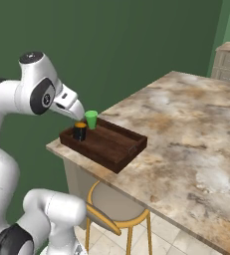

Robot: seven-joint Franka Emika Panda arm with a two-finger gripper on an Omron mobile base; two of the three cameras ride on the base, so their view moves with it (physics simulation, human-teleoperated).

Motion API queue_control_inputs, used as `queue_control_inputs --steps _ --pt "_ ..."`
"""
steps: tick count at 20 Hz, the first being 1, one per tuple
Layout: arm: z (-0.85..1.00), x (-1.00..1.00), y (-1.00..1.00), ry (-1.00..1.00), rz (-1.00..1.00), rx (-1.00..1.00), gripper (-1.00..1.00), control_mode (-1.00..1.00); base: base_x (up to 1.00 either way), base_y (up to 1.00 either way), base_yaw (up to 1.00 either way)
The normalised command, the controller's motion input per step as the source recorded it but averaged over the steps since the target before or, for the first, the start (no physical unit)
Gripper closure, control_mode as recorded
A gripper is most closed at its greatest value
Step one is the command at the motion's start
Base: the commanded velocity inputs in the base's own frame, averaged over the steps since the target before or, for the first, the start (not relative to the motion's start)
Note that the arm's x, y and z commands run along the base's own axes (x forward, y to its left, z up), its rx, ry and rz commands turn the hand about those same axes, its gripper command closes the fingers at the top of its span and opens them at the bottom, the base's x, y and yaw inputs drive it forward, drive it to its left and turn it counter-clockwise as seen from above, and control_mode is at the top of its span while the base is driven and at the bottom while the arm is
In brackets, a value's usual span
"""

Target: There is a tray on the dining counter. Grab the cup, mug, and pitcher and place them on the tray. The pitcher may be placed next to the tray if it cannot fit the tray.

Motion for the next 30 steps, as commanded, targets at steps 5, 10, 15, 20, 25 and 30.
queue_control_inputs --steps 5,10,15,20,25,30 --pt "0.0 -0.52 0.0 0.0 0.12 0.05 -1.0 -1.0 0.0 0.0 0.0" --pt "0.0 -0.3 0.0 0.0 0.02 0.0 -1.0 -1.0 0.0 0.0 0.0" --pt "0.0 -0.25 0.0 0.0 0.02 0.0 -1.0 -1.0 0.0 0.0 0.0" --pt "0.0 -0.2 0.0 0.0 0.06 0.0 -1.0 -1.0 0.0 0.0 0.0" --pt "0.0 -0.01 0.0 0.0 0.04 -0.01 -1.0 -1.0 0.0 0.0 0.0" --pt "0.0 0.0 0.01 0.0 0.02 -0.02 -1.0 -1.0 0.0 0.0 0.0"
